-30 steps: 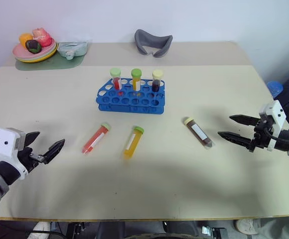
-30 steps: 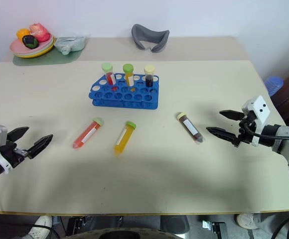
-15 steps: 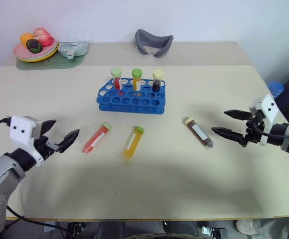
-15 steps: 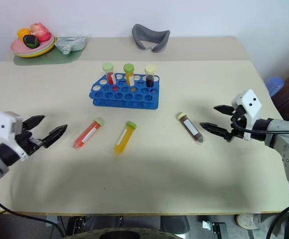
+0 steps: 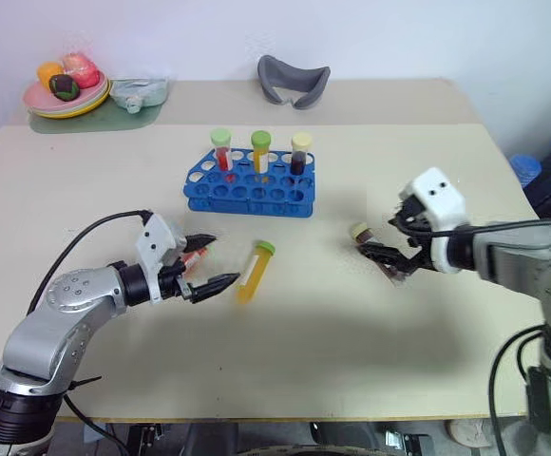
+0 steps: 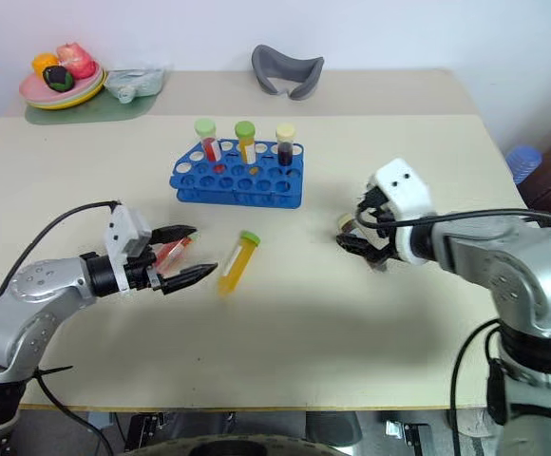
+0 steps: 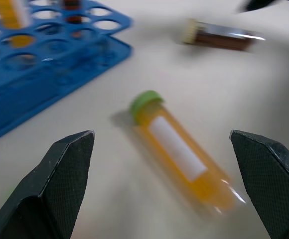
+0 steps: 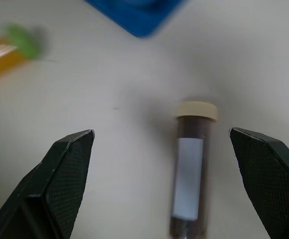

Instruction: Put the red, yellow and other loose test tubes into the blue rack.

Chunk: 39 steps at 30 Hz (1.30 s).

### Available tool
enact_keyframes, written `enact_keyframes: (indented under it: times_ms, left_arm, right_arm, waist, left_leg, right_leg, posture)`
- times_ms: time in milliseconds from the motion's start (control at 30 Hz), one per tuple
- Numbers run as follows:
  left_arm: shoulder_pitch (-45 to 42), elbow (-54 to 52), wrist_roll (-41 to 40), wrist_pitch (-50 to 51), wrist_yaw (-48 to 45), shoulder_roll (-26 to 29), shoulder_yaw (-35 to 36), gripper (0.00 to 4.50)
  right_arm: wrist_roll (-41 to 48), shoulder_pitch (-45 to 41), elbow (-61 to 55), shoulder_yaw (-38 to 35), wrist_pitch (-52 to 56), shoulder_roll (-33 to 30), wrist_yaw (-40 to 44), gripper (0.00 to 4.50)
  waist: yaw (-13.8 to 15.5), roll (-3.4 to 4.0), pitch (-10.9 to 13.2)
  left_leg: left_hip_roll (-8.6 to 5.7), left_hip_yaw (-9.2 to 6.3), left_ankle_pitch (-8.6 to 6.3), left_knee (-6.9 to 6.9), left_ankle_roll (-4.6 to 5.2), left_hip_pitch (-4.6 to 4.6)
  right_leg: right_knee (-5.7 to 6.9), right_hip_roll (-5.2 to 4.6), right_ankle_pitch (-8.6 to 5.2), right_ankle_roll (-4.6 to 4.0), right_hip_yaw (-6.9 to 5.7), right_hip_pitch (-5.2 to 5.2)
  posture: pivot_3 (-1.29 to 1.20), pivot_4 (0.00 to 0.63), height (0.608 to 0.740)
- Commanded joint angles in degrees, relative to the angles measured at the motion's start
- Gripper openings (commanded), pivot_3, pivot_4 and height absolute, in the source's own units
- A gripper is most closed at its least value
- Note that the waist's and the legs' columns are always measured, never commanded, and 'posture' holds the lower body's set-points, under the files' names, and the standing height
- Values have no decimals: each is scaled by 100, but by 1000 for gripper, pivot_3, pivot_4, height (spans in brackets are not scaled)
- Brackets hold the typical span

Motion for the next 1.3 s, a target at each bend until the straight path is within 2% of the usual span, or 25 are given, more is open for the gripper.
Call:
enact_keyframes:
  times_ms: [33, 267, 500, 733, 867, 967, 1100, 1300]
  left_arm:
    - [-133, -90, 75, -220, -116, -82, -181, 4476]
    - [-55, -396, 125, -223, -15, -239, -364, 4476]
    - [104, -623, 138, -167, 168, -338, -414, 4476]
    - [193, -686, 176, -219, 248, -366, -439, 4476]
    - [287, -747, 211, -262, 267, -372, -437, 4476]
    - [304, -767, 213, -261, 276, -371, -413, 4500]
    - [266, -781, 195, -206, 287, -342, -373, 4500]
    - [-35, -807, 139, 50, 365, -346, -400, 4500]
  right_arm:
    - [739, -339, 678, 197, 41, -190, -897, 4451]
    - [2030, -969, 2022, 949, 41, -209, -2339, 4451]
    - [2916, -1633, 3300, 1577, 41, 20, -3370, 4451]
    - [3312, -1936, 3789, 2222, 41, 160, -3882, 4451]
    - [3435, -1949, 3844, 2328, 41, 204, -3931, 4451]
    - [3493, -1948, 3948, 2278, 41, 275, -3939, 3622]
    - [3451, -1995, 3970, 2264, 41, 334, -3949, 1704]
    - [3401, -2039, 3907, 2236, 41, 355, -3924, 1704]
  waist:
    - [1, 0, 0]
    - [-69, 0, 0]
    - [-51, 1, 0]
    - [-58, 1, 0]
    - [-65, 0, -1]
    - [-66, 0, -2]
    - [-66, 0, -3]
    - [-66, 0, -3]
  left_leg:
    - [0, 0, 0, 0, 1, -1]
    - [4, 1, -4, 0, 8, 1]
    - [3, 1, -4, 0, 8, -2]
    - [4, 0, -4, 1, 8, -2]
    - [5, 0, -4, 0, 9, -1]
    - [6, -1, -5, 0, 9, 1]
    - [6, -1, -5, 1, 9, 3]
    - [6, 0, -5, 1, 9, 3]
  right_leg:
    - [-1, 0, 0, 0, 0, 0]
    - [8, 6, 0, 0, 3, -8]
    - [8, 5, 0, 0, 3, -9]
    - [8, 7, 0, 0, 2, -10]
    - [9, 8, 0, 0, 2, -10]
    - [9, 10, 0, 0, 2, -9]
    - [9, 10, 0, 0, 2, -7]
    - [9, 10, 0, 0, 3, -6]
  posture:
    - [0, 150, 740]
    - [0, 150, 740]
    - [0, 150, 740]
    - [0, 150, 740]
    - [0, 150, 740]
    - [0, 150, 740]
    - [0, 150, 740]
    - [0, 150, 740]
